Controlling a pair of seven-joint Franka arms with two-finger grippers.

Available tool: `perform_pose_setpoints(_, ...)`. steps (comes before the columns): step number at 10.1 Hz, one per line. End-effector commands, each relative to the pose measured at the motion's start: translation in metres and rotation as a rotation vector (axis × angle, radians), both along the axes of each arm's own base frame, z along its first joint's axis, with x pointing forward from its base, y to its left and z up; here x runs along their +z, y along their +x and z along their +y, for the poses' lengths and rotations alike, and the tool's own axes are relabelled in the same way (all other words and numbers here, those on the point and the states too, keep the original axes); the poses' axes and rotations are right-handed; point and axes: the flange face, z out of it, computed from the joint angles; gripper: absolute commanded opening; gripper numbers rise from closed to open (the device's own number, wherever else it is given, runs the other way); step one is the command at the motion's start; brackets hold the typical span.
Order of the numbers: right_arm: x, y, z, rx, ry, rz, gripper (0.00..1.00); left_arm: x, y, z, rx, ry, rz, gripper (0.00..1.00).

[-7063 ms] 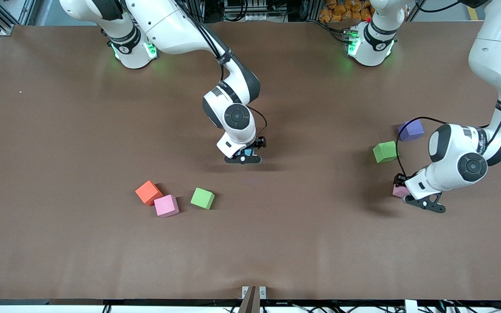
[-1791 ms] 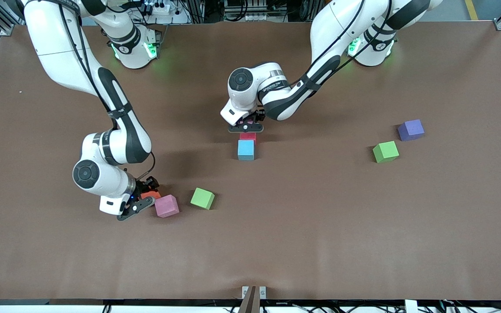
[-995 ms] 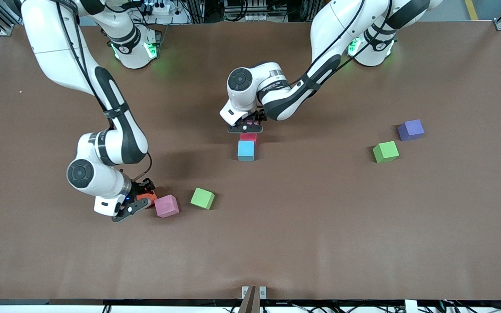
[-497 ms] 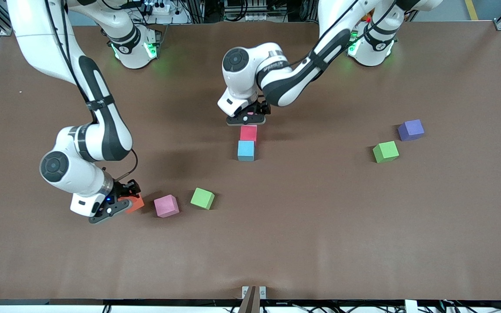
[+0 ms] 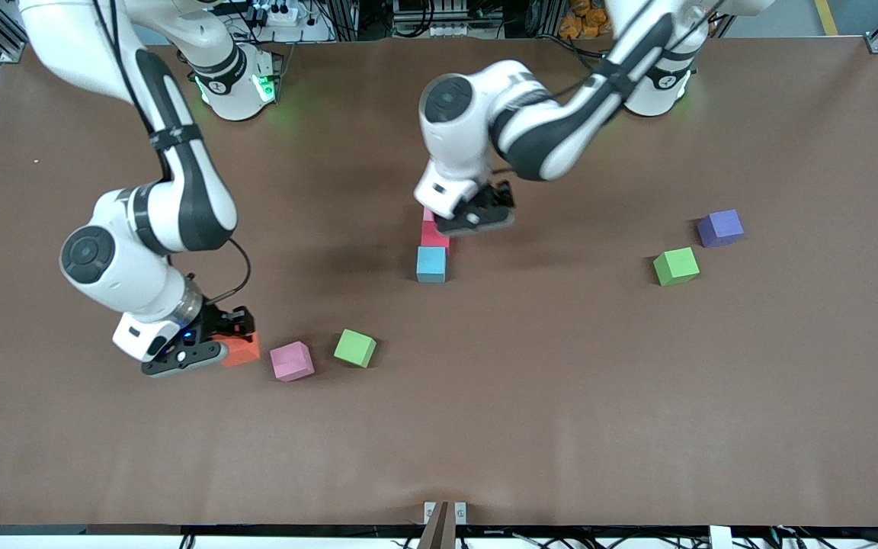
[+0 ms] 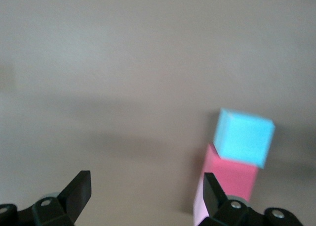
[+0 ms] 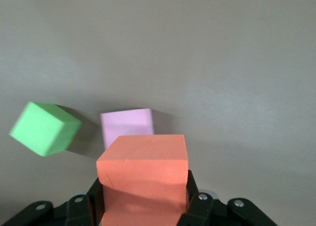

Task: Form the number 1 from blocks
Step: 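Place the orange cube beside the cyan cube while the left gripper reaches green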

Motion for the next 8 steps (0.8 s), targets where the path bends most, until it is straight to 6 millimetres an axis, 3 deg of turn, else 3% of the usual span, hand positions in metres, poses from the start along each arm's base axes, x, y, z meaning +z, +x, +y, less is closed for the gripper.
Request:
perform_pose_setpoints(1, 0.012, -0.009, 0.041, -0.091, 0.056, -0.004, 0.61, 0.016, 0.057, 0.081, 0.033, 0.011, -0.009, 1.0)
perform_pose_setpoints(4, 0.02, -0.017, 0.121, -0.22, 0.093, -0.001, 0.61, 0.021, 0.124, 0.207, 0.074, 0.003, 0.011, 1.0)
perform_pose_setpoints(5, 0.022, -0.019, 0.147, -0.245, 0.101, -0.001, 0.61, 0.02, 0.137, 0.249, 0.073, -0.005, 0.028, 1.0)
perform_pose_setpoints(7, 0.01, -0.022, 0.195, -0.244, 0.098, -0.007, 0.61, 0.002, 0.142, 0.335, 0.053, -0.034, 0.101, 1.0)
perform_pose_setpoints(8, 0.003, -0.021, 0.212, -0.247, 0.084, -0.017, 0.61, -0.009, 0.136, 0.363, 0.041, -0.06, 0.125, 1.0)
